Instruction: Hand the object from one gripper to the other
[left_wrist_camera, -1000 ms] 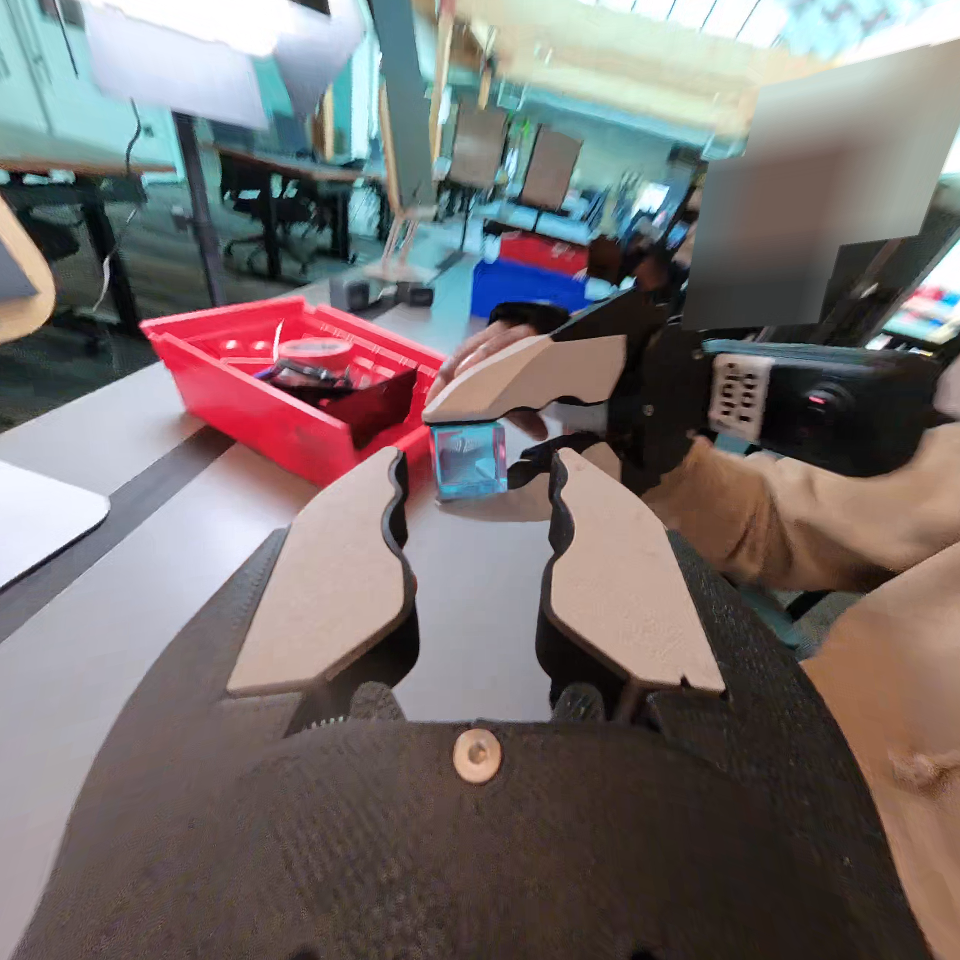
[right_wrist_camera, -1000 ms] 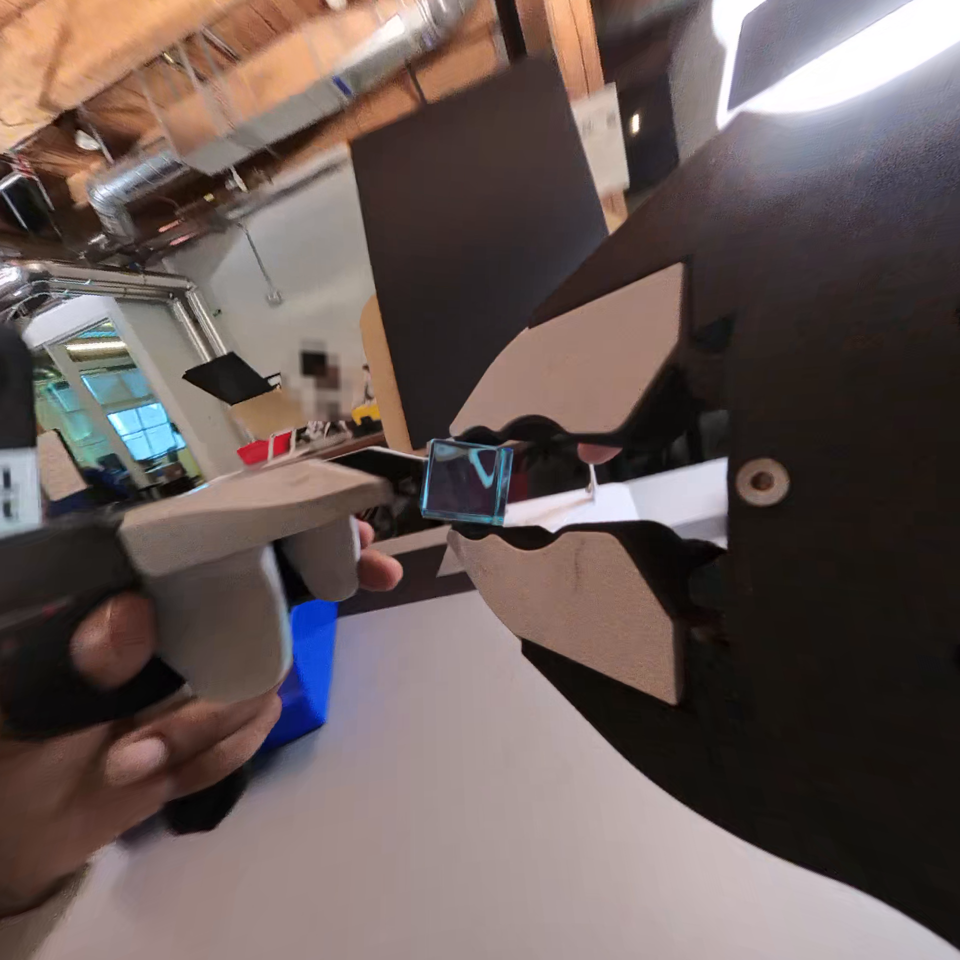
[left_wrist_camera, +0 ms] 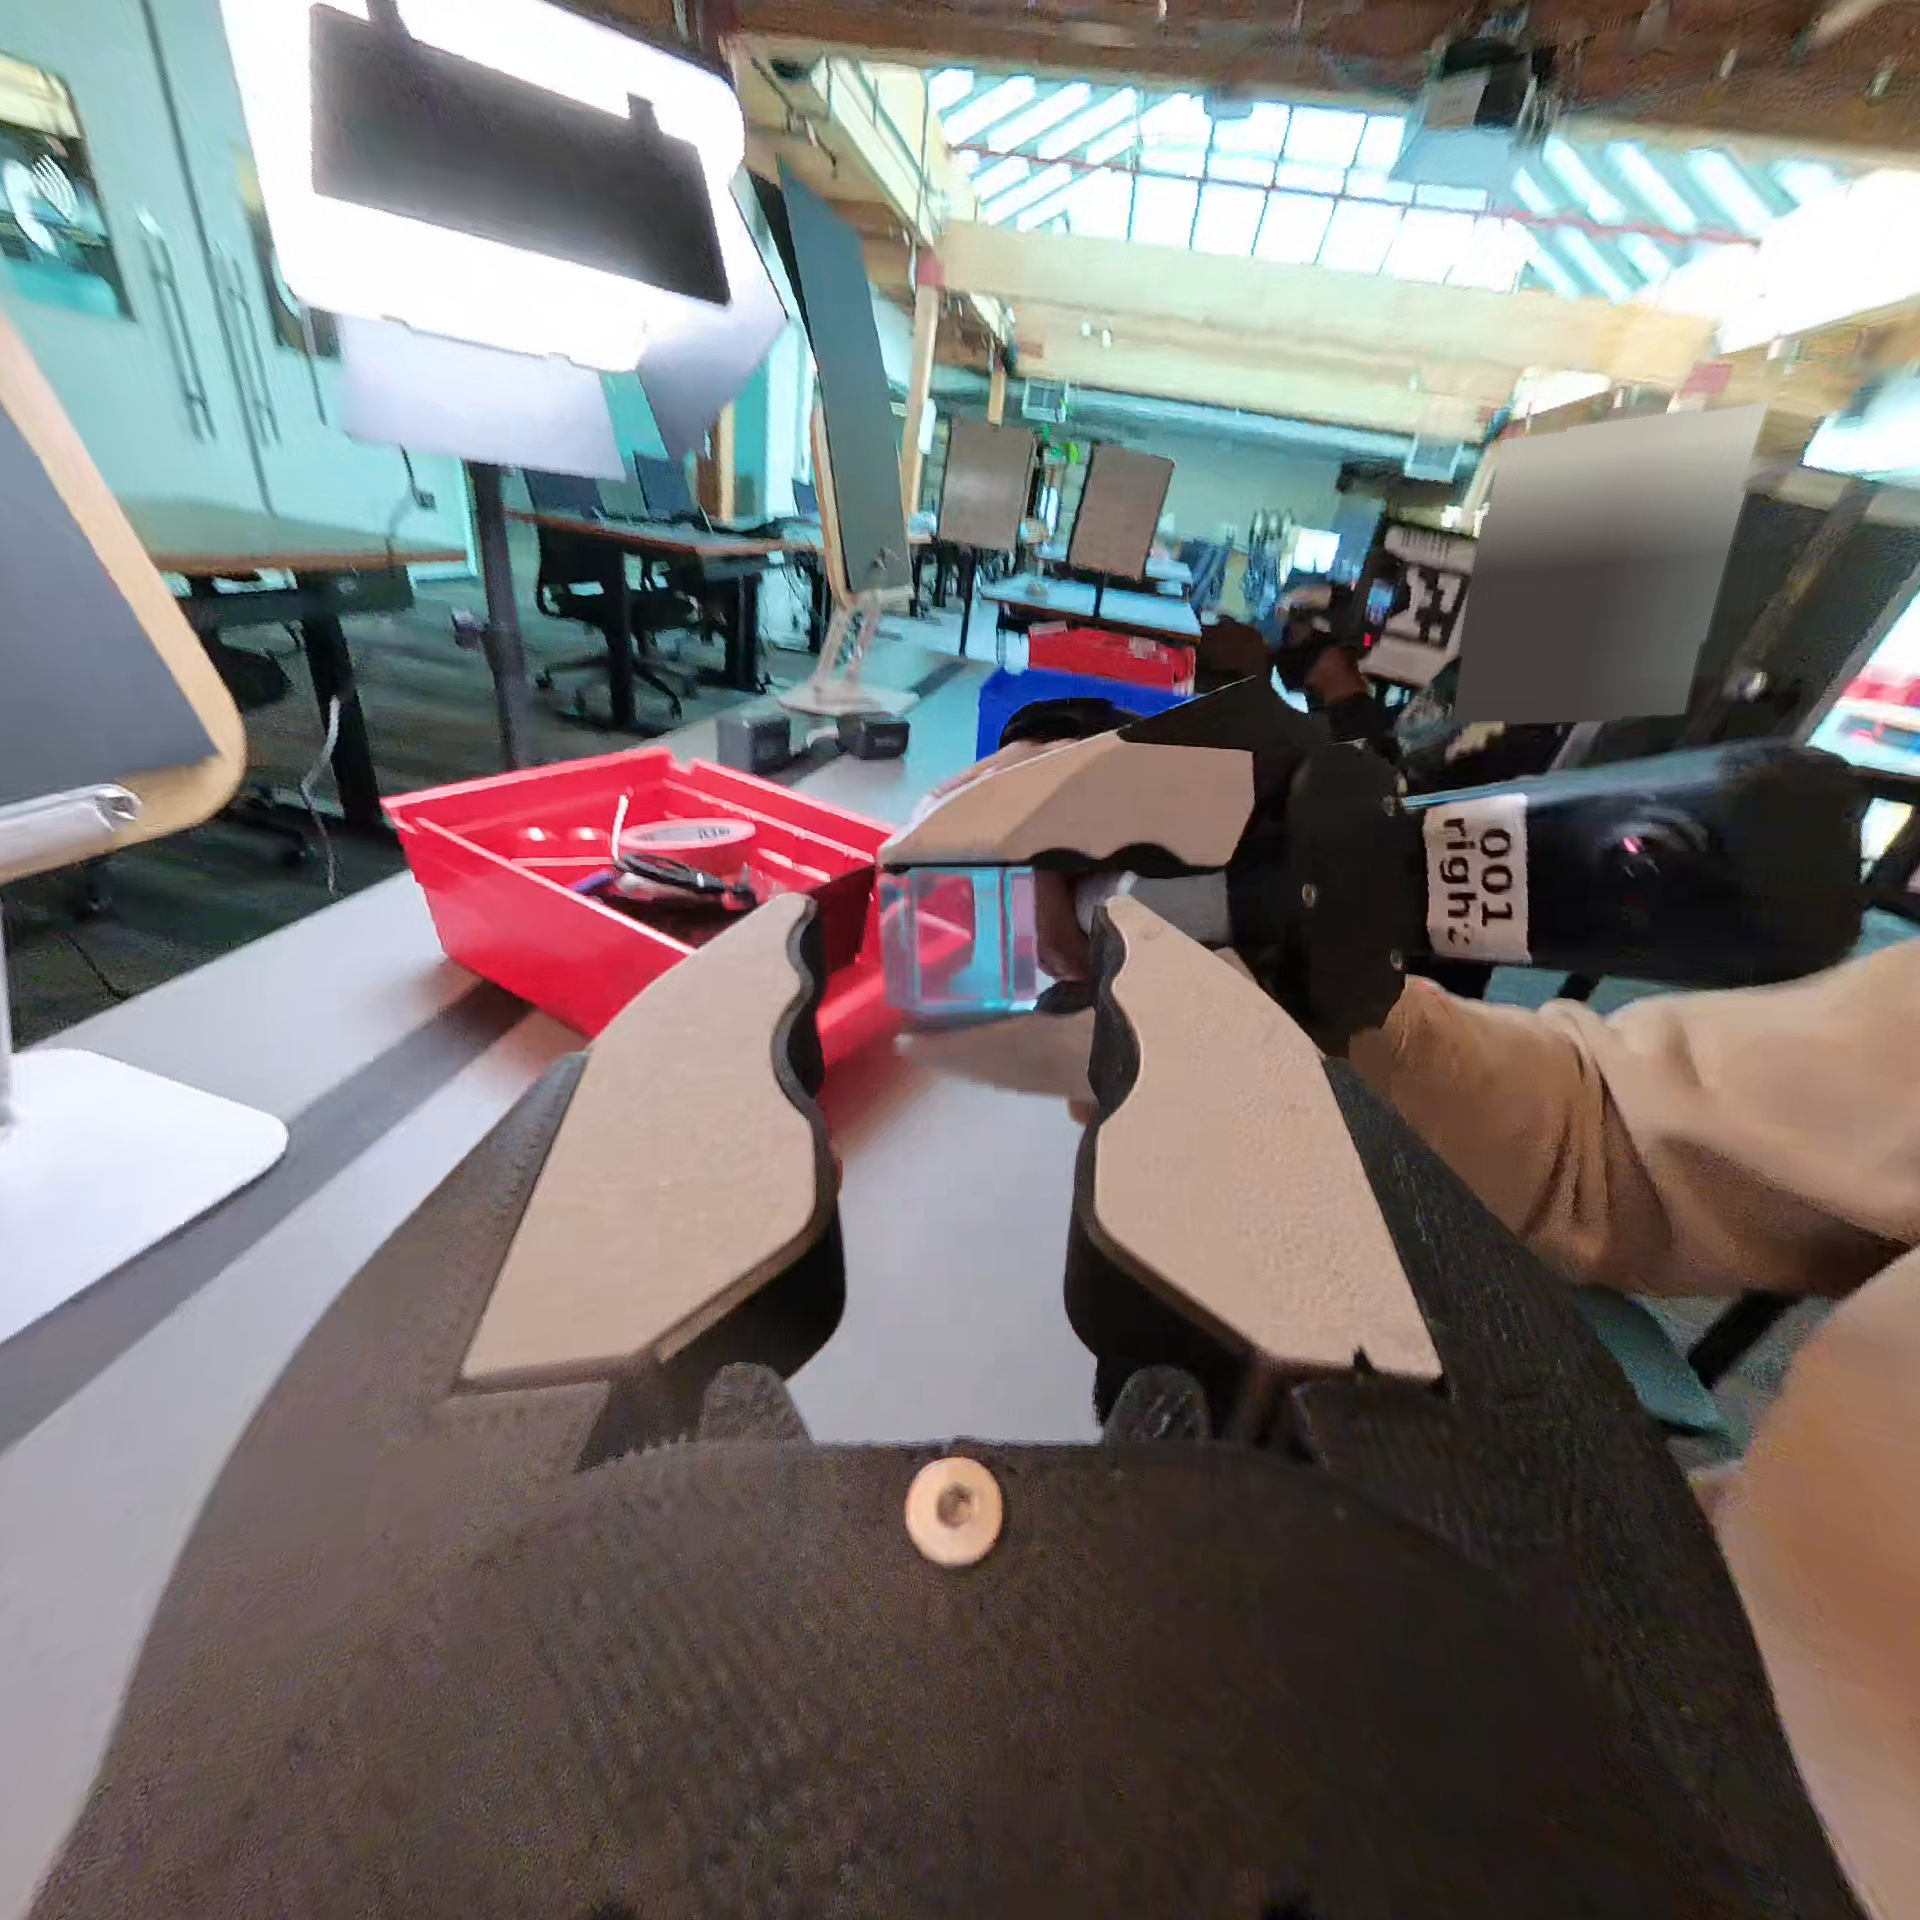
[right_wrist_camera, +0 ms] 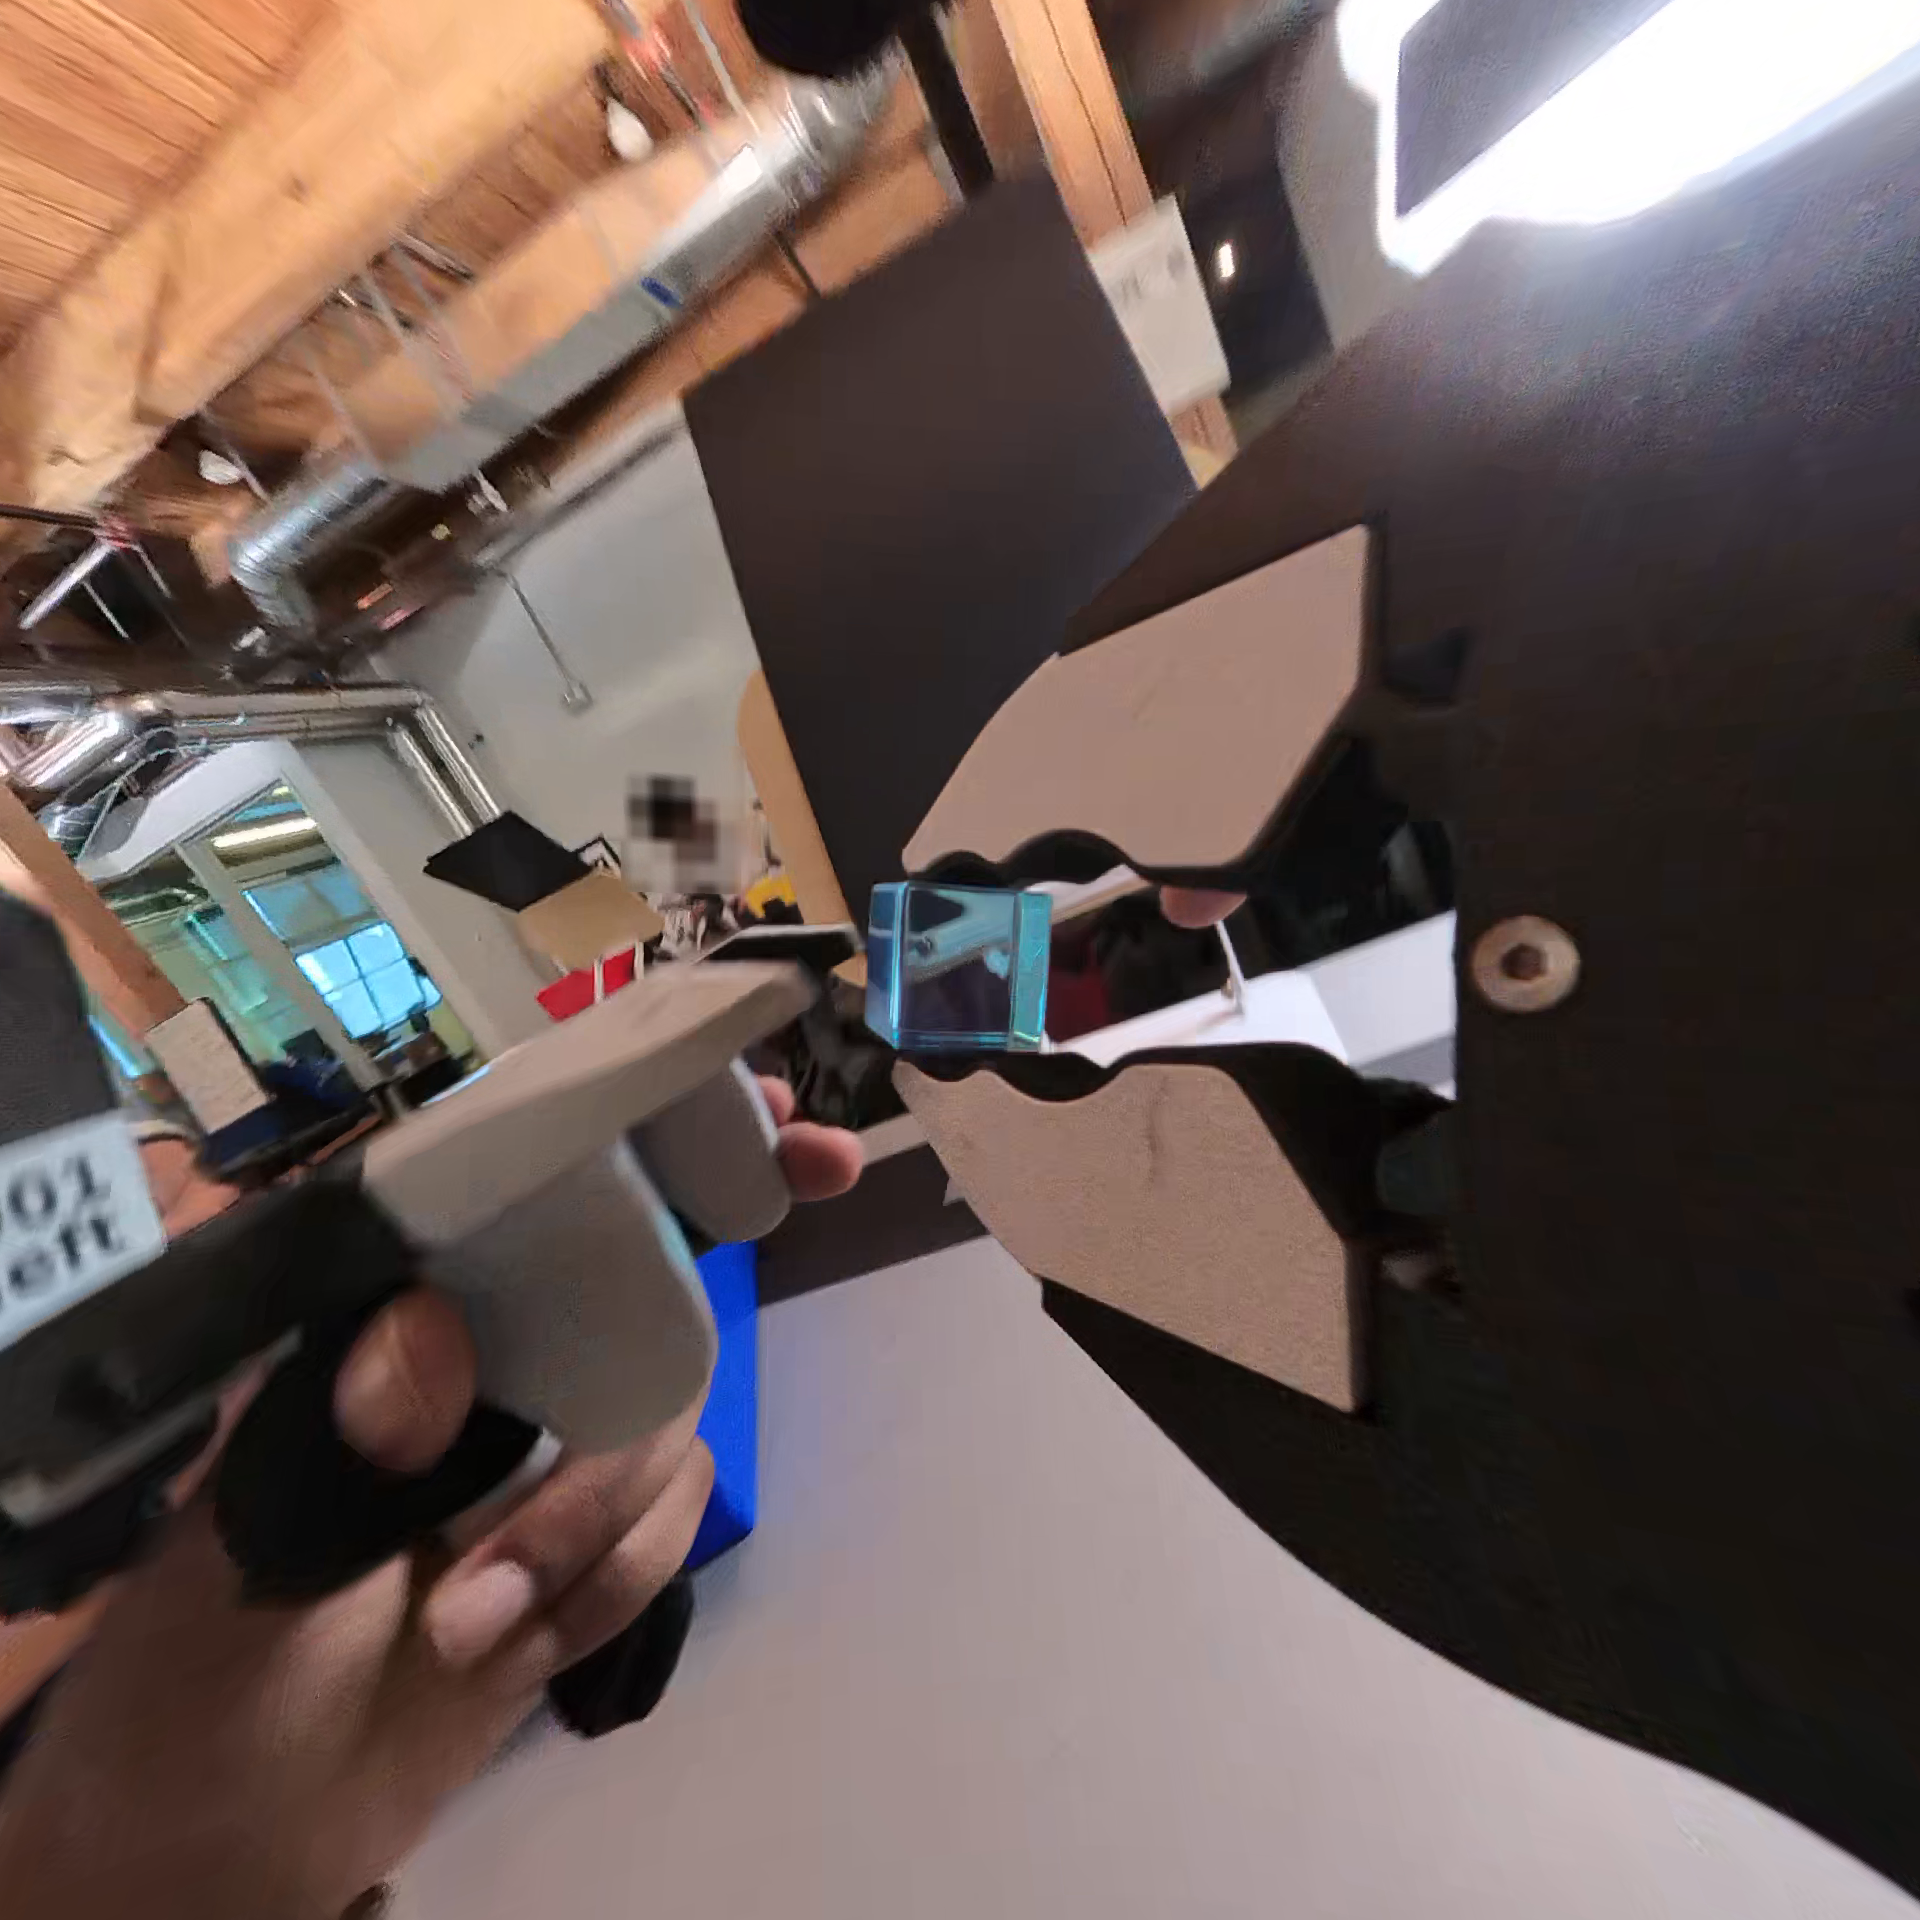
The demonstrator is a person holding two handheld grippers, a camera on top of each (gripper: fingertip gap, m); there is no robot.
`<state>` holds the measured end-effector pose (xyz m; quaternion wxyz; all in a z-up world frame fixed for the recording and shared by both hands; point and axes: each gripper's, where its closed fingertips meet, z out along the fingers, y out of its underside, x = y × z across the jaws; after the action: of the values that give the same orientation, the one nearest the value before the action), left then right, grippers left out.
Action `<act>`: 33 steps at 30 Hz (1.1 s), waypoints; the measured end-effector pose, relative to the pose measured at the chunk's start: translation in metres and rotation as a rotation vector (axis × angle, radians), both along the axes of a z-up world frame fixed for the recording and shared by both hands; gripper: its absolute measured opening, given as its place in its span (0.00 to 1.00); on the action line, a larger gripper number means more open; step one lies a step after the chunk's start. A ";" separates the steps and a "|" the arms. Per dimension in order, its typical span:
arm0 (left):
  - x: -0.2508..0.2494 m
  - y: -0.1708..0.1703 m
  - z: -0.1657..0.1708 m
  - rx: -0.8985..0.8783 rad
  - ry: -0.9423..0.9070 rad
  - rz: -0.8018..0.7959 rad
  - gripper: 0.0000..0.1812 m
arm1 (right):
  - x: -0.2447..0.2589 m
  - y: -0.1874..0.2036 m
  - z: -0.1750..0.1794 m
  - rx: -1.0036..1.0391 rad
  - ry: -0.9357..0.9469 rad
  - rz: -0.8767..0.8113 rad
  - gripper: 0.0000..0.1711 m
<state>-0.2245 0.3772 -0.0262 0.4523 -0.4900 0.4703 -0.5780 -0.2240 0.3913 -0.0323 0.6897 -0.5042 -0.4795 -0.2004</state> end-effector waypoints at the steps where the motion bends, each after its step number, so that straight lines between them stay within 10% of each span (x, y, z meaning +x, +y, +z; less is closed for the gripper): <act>1: 0.003 -0.003 -0.006 0.010 0.038 -0.016 0.24 | -0.007 0.001 -0.005 0.040 -0.051 -0.015 0.17; 5: 0.004 0.003 -0.024 0.184 0.169 0.067 0.15 | -0.017 0.006 -0.017 0.061 -0.140 -0.048 0.17; 14: -0.016 -0.020 0.011 0.633 -0.098 0.114 0.15 | 0.006 -0.026 0.029 -0.723 0.811 0.509 0.27; 23: -0.013 -0.046 0.007 0.797 -0.103 0.052 0.15 | -0.042 -0.052 0.012 -1.278 0.992 0.840 0.21; 33: -0.014 -0.012 0.016 -0.040 -0.034 -0.113 0.25 | -0.006 -0.032 0.038 -0.290 0.554 0.437 0.19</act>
<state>-0.2384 0.3654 -0.0104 0.4169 -0.4618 0.4777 -0.6202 -0.2299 0.3590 0.0057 0.7413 -0.5174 -0.3944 0.1652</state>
